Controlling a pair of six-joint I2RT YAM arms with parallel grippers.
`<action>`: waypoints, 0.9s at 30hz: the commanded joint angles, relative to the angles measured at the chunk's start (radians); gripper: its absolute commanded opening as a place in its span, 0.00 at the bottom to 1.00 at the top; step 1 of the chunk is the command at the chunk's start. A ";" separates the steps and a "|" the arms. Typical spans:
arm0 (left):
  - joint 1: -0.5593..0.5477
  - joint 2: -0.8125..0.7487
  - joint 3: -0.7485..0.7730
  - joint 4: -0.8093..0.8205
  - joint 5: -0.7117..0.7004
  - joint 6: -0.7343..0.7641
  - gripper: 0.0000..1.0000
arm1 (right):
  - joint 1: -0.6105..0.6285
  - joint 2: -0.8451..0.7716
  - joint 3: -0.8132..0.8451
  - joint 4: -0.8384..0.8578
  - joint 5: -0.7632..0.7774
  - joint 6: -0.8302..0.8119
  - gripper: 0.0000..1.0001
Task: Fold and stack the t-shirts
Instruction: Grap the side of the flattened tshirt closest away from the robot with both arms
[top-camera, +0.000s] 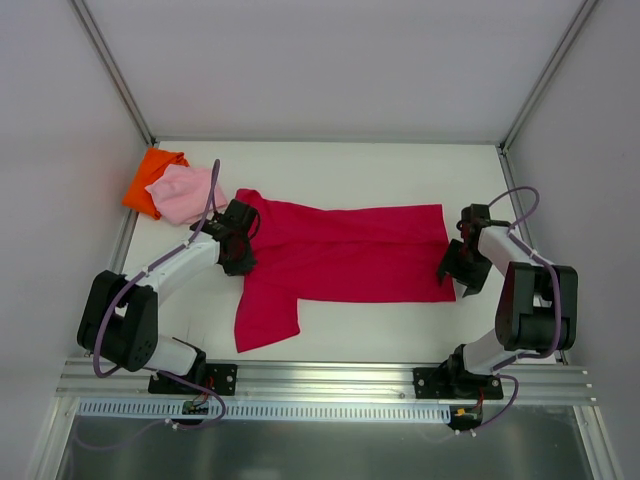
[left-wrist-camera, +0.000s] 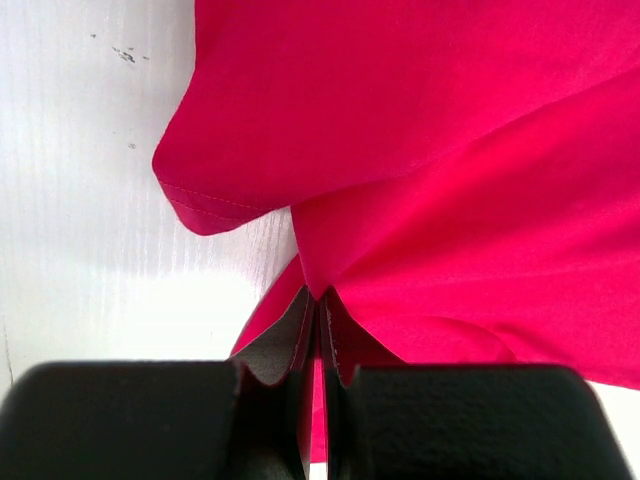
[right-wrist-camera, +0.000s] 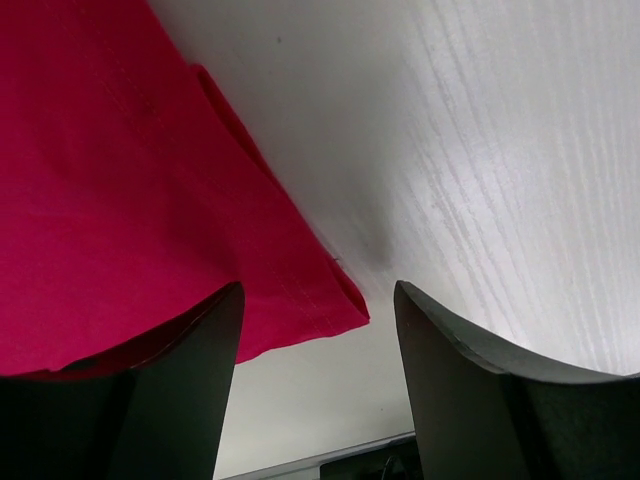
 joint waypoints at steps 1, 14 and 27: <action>0.011 -0.033 -0.008 -0.025 -0.020 -0.014 0.00 | 0.008 0.027 0.036 -0.025 -0.060 0.009 0.66; 0.019 -0.036 0.014 -0.031 -0.022 0.001 0.00 | 0.031 0.090 0.025 -0.013 -0.128 0.012 0.50; 0.030 -0.055 0.067 -0.019 -0.029 0.017 0.00 | 0.037 0.121 0.123 -0.065 -0.122 0.005 0.01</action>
